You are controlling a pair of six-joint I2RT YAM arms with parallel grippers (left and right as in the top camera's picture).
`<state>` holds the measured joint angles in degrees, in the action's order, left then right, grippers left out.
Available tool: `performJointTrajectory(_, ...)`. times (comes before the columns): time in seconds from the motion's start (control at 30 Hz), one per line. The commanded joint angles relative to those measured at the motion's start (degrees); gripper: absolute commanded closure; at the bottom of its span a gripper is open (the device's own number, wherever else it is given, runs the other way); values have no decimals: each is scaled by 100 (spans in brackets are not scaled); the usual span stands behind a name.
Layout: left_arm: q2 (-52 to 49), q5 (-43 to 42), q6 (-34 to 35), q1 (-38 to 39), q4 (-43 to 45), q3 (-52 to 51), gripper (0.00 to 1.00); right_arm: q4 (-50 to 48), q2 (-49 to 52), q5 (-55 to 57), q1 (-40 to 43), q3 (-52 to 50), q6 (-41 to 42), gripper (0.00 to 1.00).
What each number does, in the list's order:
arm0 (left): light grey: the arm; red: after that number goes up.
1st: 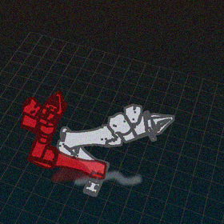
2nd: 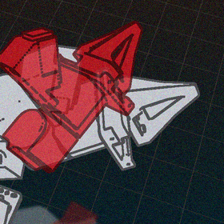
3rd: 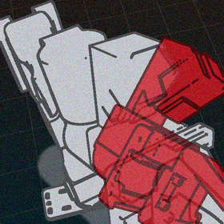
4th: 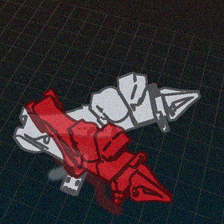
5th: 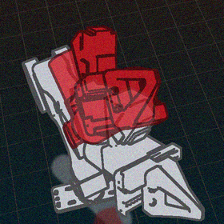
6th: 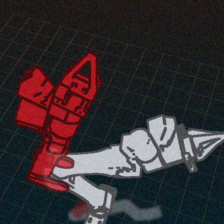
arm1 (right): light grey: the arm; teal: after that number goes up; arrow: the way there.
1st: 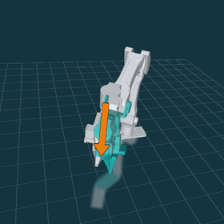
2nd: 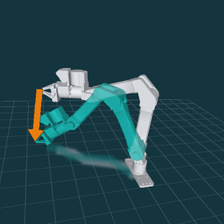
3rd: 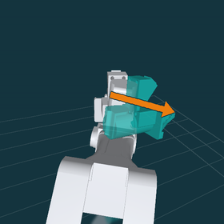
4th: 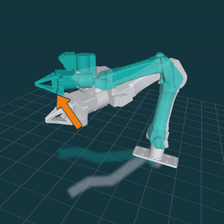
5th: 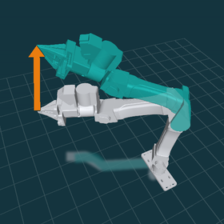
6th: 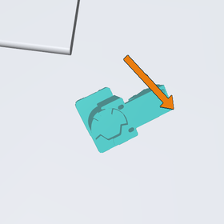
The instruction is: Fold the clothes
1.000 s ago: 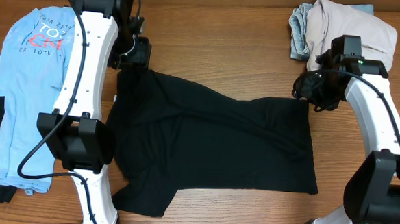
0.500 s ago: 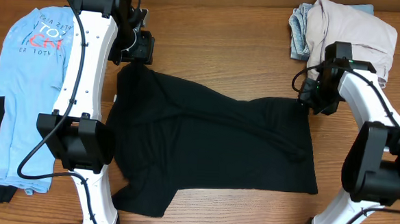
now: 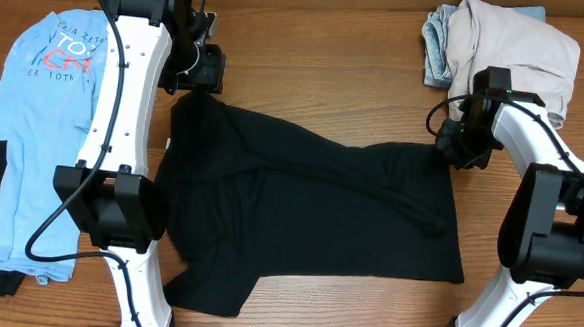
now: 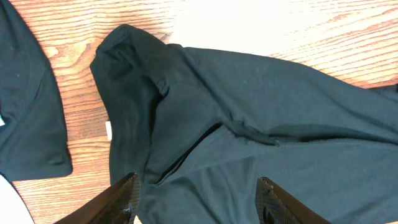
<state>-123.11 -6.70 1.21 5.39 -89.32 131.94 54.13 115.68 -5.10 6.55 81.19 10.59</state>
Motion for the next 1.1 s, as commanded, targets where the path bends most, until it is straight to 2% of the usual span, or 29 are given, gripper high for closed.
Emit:
performJointTrajectory(0.0, 131, -79, -127, 31, 7, 127, 39, -61, 17, -118, -2, -24, 11, 90)
performJointTrajectory(0.07, 131, -79, -127, 31, 9, 127, 40, -138, 17, -118, -2, -17, 13, 96)
performJointTrajectory(0.23, 131, -79, -127, 31, 52, 127, 42, -229, 17, -98, 2, 251, 15, 96)
performJointTrajectory(0.53, 131, -79, -125, 31, 66, 127, 43, -164, 17, -98, 83, 1318, 13, 96)
performJointTrajectory(0.77, 131, -59, -125, 31, 66, 127, 43, -573, 24, -96, 138, 1366, -83, 94)
performJointTrajectory(0.8, 131, -46, -127, 31, 66, 127, 43, -616, 24, -96, 136, 1366, -127, 88)
performJointTrajectory(0.83, 131, -35, -127, 31, 68, 127, 43, -645, 24, -96, 136, 1366, -153, 69)
performJointTrajectory(0.87, 131, -33, -127, 31, 70, 127, 43, -649, 24, -98, 136, 1366, -162, 46)
performJointTrajectory(0.93, 131, 9, -125, 20, 116, 127, 43, -588, 13, -127, 136, 1384, -162, 18)
performJointTrajectory(0.97, 131, 28, -120, 9, 153, 138, 45, -511, -2, -151, 136, 1412, -160, 9)
performJointTrajectory(1.07, 142, 15, 101, -68, 63, 433, 44, -92, -162, -229, 136, 1631, -157, 4)
